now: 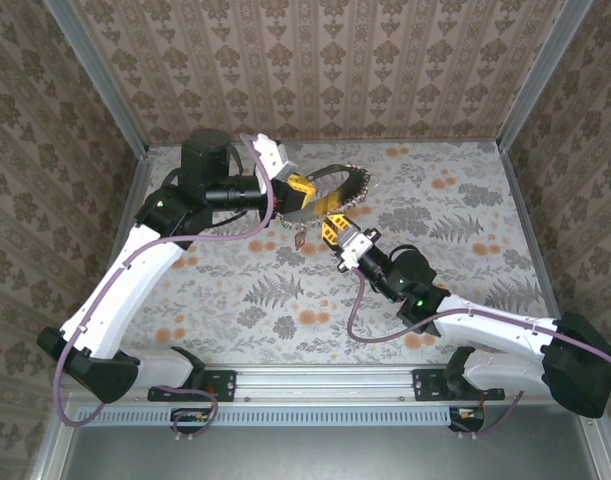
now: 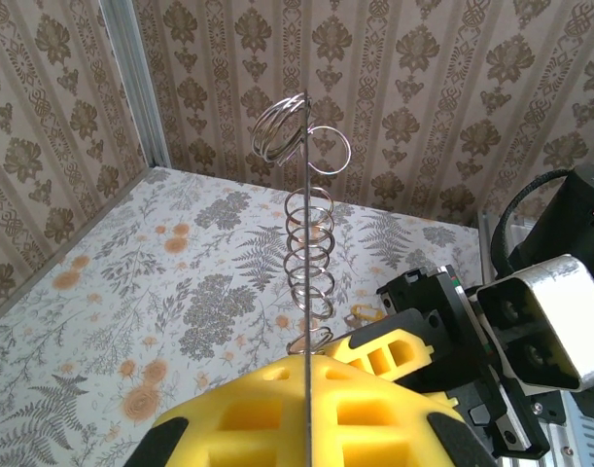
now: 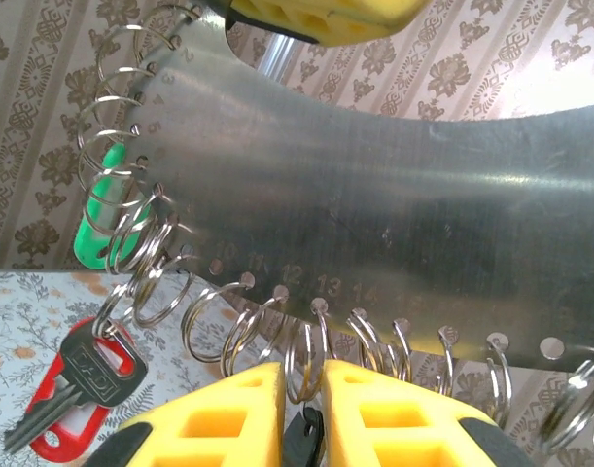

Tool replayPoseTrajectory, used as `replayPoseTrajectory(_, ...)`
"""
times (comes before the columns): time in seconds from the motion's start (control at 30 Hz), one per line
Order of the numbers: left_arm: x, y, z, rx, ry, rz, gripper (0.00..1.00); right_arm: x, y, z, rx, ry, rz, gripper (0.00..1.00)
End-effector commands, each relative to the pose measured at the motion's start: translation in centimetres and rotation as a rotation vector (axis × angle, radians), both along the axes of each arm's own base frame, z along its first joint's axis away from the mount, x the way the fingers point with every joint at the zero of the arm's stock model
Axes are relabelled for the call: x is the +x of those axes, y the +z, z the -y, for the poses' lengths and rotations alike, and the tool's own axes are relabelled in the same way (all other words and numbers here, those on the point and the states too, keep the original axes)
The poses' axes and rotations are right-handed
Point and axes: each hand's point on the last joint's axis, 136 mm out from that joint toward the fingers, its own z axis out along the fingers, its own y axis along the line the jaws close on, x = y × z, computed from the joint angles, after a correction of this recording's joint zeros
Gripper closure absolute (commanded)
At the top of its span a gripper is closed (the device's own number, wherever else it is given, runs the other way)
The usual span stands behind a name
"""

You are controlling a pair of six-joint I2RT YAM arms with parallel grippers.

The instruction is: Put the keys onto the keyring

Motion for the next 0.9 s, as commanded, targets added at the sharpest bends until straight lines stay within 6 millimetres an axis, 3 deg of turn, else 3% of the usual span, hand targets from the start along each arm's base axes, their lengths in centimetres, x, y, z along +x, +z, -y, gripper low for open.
replayPoseTrajectory(0.0,-1.3,2.1,-0.4,-0.047,-0.014,0.048,1.0,0.3,1.9,0.3,0.054,-0.03,0.036,0.81)
replayPoseTrajectory(0.37,-1.2,1.9,-0.4,-0.045,-0.011,0.046,1.0,-0.1,3.0,0.4,0.103,-0.01,0.056,0.84)
replayPoseTrajectory(0.6,-1.1,2.0,-0.4,-0.047,-0.007,0.045,1.0,0.0,2.5,0.3,0.093,-0.01,0.043,0.88)
replayPoseTrajectory(0.77,-0.2,1.9,-0.7,-0.047,0.059,0.03,1.0,0.2,2.0,0.3,0.081,-0.024,0.027,0.99)
replayPoseTrajectory(0.87,1.6,1.6,-1.2,-0.055,0.162,-0.01,1.0,0.3,1.9,0.6,0.089,-0.034,0.015,1.0)
